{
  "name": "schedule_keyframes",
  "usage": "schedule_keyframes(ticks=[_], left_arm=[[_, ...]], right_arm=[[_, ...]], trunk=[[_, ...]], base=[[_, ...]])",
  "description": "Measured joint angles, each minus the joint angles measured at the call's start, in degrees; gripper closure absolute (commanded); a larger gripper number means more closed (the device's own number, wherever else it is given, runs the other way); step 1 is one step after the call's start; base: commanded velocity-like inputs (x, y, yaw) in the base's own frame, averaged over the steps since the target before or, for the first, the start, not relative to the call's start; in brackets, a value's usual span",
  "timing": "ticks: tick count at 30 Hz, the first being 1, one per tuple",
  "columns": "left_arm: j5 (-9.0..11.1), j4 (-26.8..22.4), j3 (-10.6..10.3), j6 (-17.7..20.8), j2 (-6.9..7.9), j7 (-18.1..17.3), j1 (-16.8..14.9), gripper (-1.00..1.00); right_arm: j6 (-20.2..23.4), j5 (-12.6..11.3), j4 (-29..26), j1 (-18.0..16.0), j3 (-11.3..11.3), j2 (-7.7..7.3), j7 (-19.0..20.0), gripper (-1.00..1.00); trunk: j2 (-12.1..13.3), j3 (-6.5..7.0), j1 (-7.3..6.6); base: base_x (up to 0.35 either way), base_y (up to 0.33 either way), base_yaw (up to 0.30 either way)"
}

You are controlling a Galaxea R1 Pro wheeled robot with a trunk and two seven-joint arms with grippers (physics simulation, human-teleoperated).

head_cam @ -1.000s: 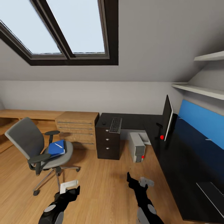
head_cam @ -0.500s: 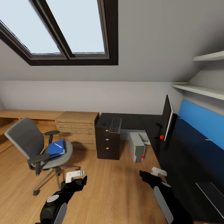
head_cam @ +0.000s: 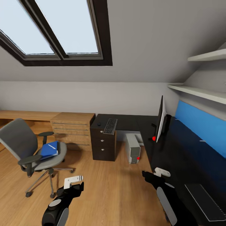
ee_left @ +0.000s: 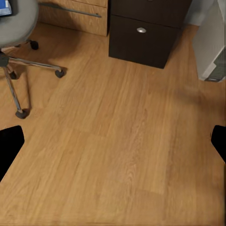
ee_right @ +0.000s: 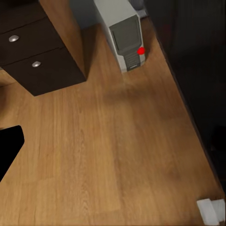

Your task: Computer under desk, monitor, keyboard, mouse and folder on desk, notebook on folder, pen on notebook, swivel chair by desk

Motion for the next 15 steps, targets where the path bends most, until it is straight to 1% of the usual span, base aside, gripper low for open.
schedule_keyframes(ticks=[6,8,11,15], left_arm=[[0.0,0.3,-0.1,0.0,-0.14,0.2,0.0,-1.0],[0.0,1.1,-1.2,-0.1,-0.23,0.3,0.1,-1.0],[0.0,1.6,-2.3,-0.1,-0.24,0.4,0.0,-1.0],[0.0,1.8,-2.7,-0.1,-0.21,0.5,0.0,-1.0]], right_arm=[[0.0,0.0,0.0,0.1,0.0,0.05,0.0,-1.0],[0.0,0.0,0.0,0.1,0.0,0.01,0.0,-1.0],[0.0,0.0,0.0,0.1,0.0,-0.01,0.0,-1.0],[0.2,0.1,0.0,0.1,0.0,-0.07,0.0,-1.0]], trunk=[[0.0,-0.01,0.0],[0.0,-0.01,0.0],[0.0,-0.01,0.0],[0.0,-0.01,0.0]], base=[[0.0,-0.313,0.0],[0.0,-0.313,0.0],[0.0,-0.313,0.0],[0.0,-0.313,0.0]])
